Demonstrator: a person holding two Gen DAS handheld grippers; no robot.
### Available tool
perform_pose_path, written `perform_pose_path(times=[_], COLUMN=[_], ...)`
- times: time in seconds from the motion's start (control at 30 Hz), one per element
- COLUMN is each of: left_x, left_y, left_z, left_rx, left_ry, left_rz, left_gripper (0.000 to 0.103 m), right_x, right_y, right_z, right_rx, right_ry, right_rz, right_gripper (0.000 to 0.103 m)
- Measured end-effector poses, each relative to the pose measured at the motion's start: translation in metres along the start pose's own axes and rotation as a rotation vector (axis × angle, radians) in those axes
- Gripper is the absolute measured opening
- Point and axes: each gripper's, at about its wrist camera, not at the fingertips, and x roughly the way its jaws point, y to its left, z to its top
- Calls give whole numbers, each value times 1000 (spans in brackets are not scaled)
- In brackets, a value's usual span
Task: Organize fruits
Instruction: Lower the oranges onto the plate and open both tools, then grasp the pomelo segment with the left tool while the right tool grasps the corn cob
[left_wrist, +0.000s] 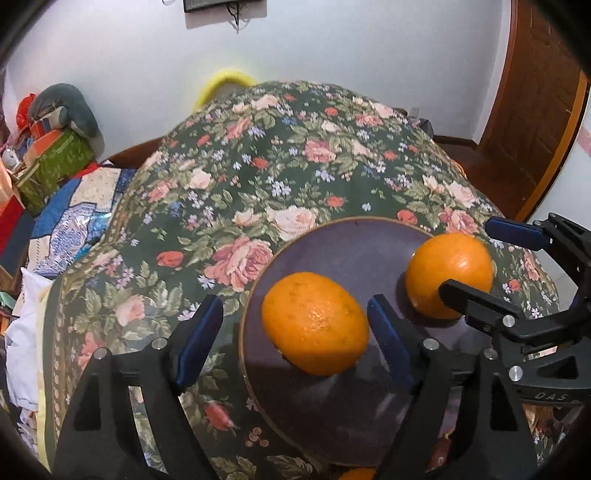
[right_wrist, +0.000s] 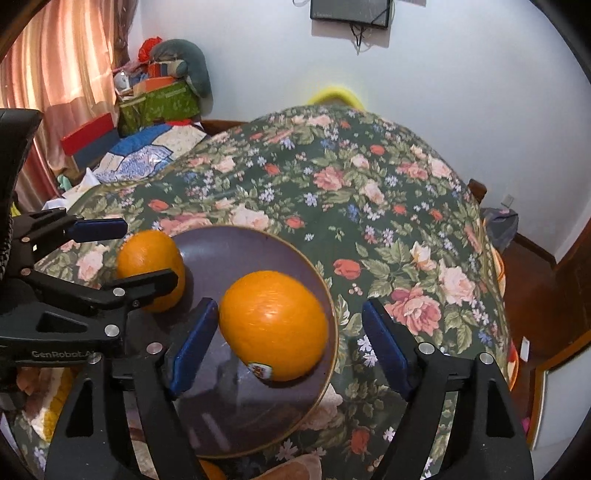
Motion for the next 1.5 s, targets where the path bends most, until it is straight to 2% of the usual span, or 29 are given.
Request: perform_pose_path(times=[0.5, 0.87, 1.17, 1.5], left_x=[-81, -150, -177, -164], left_y=[8, -2, -1, 7], left_z=[3, -21, -56, -99], left_rx=[-41, -29, -40, -64], left_ry=[-142, -224, -215, -123], left_rz=[12, 18, 31, 44], left_gripper=[81, 82, 83, 83], right_x=[-66, -114, -136, -128], right_y=[2, 10, 13, 10], right_z=[4, -11, -42, -88], right_rx=[48, 74, 100, 147], right_ry=[-123, -180, -180, -94], right_rz=[-10, -27, -51, -77], right_gripper=[78, 78, 83, 83])
